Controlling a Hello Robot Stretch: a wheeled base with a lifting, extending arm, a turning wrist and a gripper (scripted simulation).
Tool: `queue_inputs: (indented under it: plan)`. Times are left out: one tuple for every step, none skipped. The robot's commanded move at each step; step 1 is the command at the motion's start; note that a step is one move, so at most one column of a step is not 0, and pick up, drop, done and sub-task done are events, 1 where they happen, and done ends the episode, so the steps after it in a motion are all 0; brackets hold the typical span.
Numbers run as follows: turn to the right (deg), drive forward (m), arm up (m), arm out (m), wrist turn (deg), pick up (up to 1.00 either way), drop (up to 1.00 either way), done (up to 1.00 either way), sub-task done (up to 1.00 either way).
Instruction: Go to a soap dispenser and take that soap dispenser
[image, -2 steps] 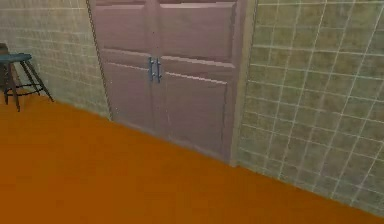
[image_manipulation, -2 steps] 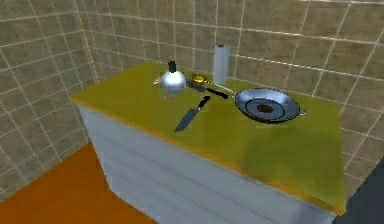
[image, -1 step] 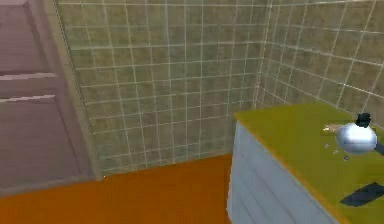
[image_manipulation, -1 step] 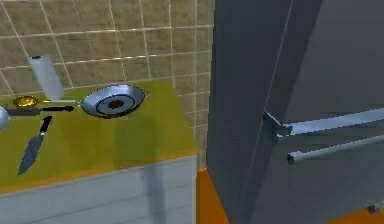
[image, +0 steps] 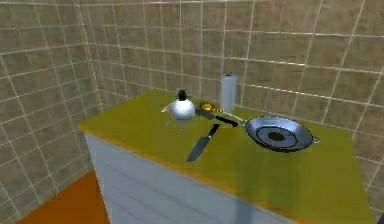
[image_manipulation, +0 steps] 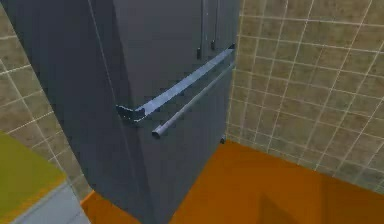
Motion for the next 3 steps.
queue_inputs:
  plan:
    - [27.0,0.00,0.00,0.00,0.0,0.00,0.00,0.00,0.00]
    - [0.0,0.20,0.00,0.00,0.0,0.00,0.00,0.00,0.00]
    - [-45.0,0.00,0.00,0.00,0.0,0.00,0.00,0.00,0.00]
